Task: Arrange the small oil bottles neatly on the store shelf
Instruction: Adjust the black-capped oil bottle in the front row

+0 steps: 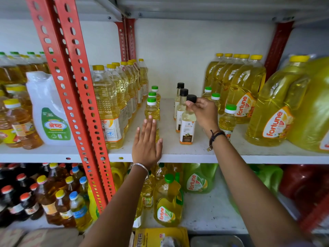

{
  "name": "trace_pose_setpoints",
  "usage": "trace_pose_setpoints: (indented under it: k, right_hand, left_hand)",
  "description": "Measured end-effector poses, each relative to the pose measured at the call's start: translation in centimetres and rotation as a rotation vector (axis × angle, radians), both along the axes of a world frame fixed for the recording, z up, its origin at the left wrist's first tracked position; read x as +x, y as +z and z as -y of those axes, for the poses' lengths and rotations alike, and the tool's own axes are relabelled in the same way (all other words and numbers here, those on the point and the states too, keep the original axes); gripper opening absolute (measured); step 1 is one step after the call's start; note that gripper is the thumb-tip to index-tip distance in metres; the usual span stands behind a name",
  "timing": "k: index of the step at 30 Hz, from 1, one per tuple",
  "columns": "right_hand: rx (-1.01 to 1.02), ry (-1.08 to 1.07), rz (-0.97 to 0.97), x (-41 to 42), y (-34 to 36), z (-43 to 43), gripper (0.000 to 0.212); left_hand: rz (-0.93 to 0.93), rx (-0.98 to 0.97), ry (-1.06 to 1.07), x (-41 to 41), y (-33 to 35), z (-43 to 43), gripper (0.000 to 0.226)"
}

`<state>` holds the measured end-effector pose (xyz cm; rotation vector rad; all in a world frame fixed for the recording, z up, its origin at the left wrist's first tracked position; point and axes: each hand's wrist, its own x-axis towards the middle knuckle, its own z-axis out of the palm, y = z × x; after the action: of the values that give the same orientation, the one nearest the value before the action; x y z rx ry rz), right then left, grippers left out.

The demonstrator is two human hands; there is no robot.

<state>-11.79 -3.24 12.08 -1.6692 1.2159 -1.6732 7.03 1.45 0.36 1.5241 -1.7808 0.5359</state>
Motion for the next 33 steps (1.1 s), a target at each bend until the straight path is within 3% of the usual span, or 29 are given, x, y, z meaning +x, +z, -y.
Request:
trace_pose_setpoints:
  k: [33]
  right_hand:
    - [-0.045,0.016,-0.058,0.0,-0.1,-5.0,0.025]
  left_hand:
    - [0.000,0.003,0.018,-0.1,-0.1,0.0,0.064]
